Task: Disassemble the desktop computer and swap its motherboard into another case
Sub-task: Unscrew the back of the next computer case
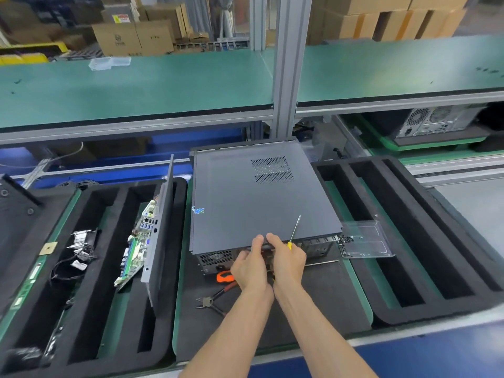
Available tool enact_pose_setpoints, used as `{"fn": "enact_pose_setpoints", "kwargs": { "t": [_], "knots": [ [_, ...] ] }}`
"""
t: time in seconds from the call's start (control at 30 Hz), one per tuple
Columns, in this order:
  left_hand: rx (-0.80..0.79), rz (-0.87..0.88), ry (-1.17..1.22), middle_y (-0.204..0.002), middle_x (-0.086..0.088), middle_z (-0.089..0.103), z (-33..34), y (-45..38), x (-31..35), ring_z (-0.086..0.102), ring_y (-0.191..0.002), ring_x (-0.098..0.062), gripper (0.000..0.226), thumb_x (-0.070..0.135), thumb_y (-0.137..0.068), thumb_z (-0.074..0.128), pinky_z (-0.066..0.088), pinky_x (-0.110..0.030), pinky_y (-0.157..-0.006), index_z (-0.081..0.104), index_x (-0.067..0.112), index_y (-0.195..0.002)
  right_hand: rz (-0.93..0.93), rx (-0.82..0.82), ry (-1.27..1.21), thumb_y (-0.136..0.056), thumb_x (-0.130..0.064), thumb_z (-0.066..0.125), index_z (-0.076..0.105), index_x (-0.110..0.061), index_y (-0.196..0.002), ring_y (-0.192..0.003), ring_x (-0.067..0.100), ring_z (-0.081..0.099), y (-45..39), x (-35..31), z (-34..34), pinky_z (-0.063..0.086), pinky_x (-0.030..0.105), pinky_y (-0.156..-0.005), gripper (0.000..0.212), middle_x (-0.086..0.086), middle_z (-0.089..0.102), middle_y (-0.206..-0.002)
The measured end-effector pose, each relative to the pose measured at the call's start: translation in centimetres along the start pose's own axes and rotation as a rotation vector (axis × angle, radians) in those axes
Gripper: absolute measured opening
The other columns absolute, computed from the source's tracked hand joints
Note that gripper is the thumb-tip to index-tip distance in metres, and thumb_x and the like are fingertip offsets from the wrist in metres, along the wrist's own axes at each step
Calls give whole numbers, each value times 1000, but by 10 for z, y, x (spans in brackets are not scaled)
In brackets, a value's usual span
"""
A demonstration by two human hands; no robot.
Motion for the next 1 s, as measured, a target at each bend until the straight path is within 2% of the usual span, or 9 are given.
{"fn": "enact_pose_setpoints", "kwargs": {
  "t": [0.1,0.2,0.33,0.47,0.53,0.67,0.77,0.87,1.0],
  "knots": [
    [-3,79,-70,-72,-13,74,-4,1,8,71,-68,-25,30,29,-76,85,59,-47,-72,68,6,-67,-8,-17,-11,-77,-25,84,69,-8,-79,-66,16,67,3,-2,-2,51,31,-57,23,5,72,-74],
    [-21,146,-83,-72,-16,73,-7,2,22,72,-71,-27,36,32,-74,84,58,-39,-68,63,9,-56,-36,-43,-14,-73,-27,85,60,-8,-70,-53,13,53,8,-10,0,44,30,-54,32,2,61,-60],
    [39,197,-41,-63,-14,55,-5,10,44,56,-63,-22,45,44,-64,86,52,-39,-70,59,8,-69,-57,-64,-12,-71,-29,86,61,-7,-66,-48,15,49,12,-24,4,40,31,-52,34,4,60,-56],
    [-45,73,163,-62,-7,61,17,23,45,64,-57,-21,38,20,-77,87,55,-31,-54,51,8,-72,-50,-97,-35,-74,-27,86,61,-4,-69,-49,16,51,14,-29,5,42,26,-45,34,7,61,-57],
    [-134,5,265,-76,-13,66,30,29,46,68,-62,-25,24,2,-81,79,56,-30,-53,55,4,-84,-47,-103,-45,-77,-31,83,58,-6,-70,-50,17,50,13,-31,3,41,26,-46,36,9,58,-59],
    [-208,6,356,-95,-18,70,36,29,57,70,-85,-29,15,-15,-82,66,60,-33,-65,64,-7,-95,-2,-56,-266,-95,-43,60,65,-2,-84,-48,19,48,4,-39,-12,31,26,-41,43,13,65,-63],
    [-217,-1,367,-106,-22,66,32,22,62,68,-99,-33,23,-15,-81,65,57,-36,-79,63,-9,-104,-29,72,-384,-96,-44,58,60,-7,-88,-46,18,50,-7,-52,-35,28,24,-39,38,6,60,-61],
    [-223,-2,363,-108,-22,68,28,14,67,70,-101,-33,29,-15,-79,65,58,-35,-78,63,-10,-108,-62,199,-283,-90,-36,68,59,-11,-79,-51,19,53,-17,-68,-55,41,30,-46,28,1,60,-63],
    [-230,46,333,-90,-16,70,26,5,81,73,-84,-28,16,-16,-75,66,58,-34,-72,67,-4,-86,-143,200,-195,-82,-14,75,70,-24,-85,-75,21,63,-25,-86,-64,51,42,-72,12,4,72,-88]
  ]
}}
Point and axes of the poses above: each hand's wrist, its own y-axis away from the middle knuckle, its own z-axis out of the palm, x = y × z, the point moved 8 cm from there along -y, towards the middle knuckle
